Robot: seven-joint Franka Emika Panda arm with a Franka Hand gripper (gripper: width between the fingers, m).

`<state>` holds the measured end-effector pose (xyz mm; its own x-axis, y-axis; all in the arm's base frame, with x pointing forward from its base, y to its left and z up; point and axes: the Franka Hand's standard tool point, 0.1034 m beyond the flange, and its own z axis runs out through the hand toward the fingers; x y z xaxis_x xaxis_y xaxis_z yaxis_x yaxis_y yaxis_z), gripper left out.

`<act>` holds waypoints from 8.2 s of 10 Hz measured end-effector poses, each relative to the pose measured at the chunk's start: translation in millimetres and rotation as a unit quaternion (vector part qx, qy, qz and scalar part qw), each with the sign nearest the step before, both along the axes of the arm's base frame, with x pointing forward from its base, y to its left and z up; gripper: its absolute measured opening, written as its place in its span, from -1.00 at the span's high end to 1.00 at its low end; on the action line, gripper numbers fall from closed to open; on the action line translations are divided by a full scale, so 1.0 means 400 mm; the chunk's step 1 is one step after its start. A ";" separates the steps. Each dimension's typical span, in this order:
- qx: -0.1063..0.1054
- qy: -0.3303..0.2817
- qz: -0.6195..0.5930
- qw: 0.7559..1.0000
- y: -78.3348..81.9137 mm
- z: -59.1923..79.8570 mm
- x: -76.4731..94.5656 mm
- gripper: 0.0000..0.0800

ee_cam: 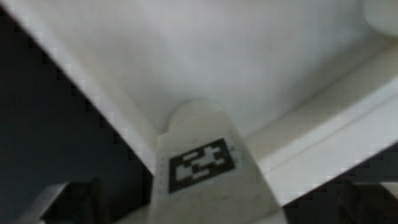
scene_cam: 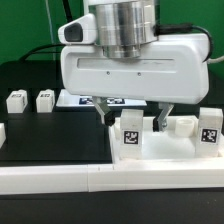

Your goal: Assemble square table

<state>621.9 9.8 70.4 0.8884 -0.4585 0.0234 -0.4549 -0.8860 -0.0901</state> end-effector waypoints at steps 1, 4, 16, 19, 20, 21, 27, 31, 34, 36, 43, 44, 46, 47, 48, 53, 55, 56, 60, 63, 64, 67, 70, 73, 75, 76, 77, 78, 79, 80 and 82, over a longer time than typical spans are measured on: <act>-0.010 -0.003 0.077 0.997 -0.003 -0.004 -0.001 -0.62; -0.017 -0.016 0.083 0.996 -0.008 -0.005 0.004 -0.62; 0.082 0.018 -0.560 0.824 -0.003 -0.008 0.002 0.28; 0.089 0.026 -0.623 0.777 -0.002 -0.008 0.003 0.28; 0.088 0.025 -0.613 0.785 -0.002 -0.008 0.003 0.28; 0.085 0.021 -0.585 0.806 -0.001 -0.008 0.003 -0.14; 0.039 -0.026 -0.260 0.965 -0.005 -0.016 0.005 -0.62; -0.023 -0.038 0.019 0.999 0.003 -0.015 0.005 -0.62; -0.022 -0.039 0.008 0.999 0.000 -0.016 0.006 -0.27; -0.017 -0.036 -0.043 0.998 -0.001 -0.016 0.006 0.28; 0.037 0.006 -0.475 0.879 0.003 -0.011 0.007 0.28; 0.052 0.016 -0.543 0.838 0.007 -0.008 0.010 0.27; 0.067 0.024 -0.600 0.797 0.003 -0.008 0.010 0.27; 0.068 0.027 -0.628 0.775 0.001 -0.010 0.009 0.27; 0.067 0.029 -0.638 0.766 -0.003 -0.014 0.007 0.27; 0.058 0.027 -0.653 0.755 -0.009 -0.020 -0.001 0.02; 0.063 0.024 -0.634 0.770 0.016 0.008 -0.002 -0.58; 0.067 0.023 -0.622 0.780 0.025 0.031 -0.010 -0.58; 0.069 0.024 -0.609 0.790 0.037 0.048 -0.025 -0.62; 0.068 0.024 -0.608 0.790 0.037 0.044 -0.027 -0.62; 0.067 0.024 -0.601 0.796 0.037 0.043 -0.028 -0.62; 0.055 0.015 -0.484 0.873 0.058 0.044 -0.041 -0.62; 0.046 -0.006 -0.409 0.911 0.056 0.053 -0.045 -0.62; 0.020 -0.021 -0.207 0.978 0.042 0.044 -0.051 -0.62; -0.002 -0.025 -0.065 0.998 0.037 0.037 -0.067 -0.62; -0.011 -0.026 -0.020 0.999 0.045 0.039 -0.070 -0.62; -0.014 -0.028 0.007 0.999 0.043 0.039 -0.070 -0.62; -0.017 -0.028 0.030 0.999 0.041 0.038 -0.070 -0.62; -0.021 -0.030 0.065 0.997 0.038 0.038 -0.070 -0.62; -0.024 -0.031 0.086 0.996 0.036 0.038 -0.070 -0.62; -0.040 -0.032 0.192 0.980 -0.002 0.011 -0.089 -0.62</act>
Offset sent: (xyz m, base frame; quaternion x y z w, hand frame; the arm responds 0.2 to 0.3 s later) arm 0.0000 0.0000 0.0000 0.0000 0.0000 0.0000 1.0000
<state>586.2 8.9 74.6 0.9908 -0.0843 0.1062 -0.0814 -0.9962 -0.0313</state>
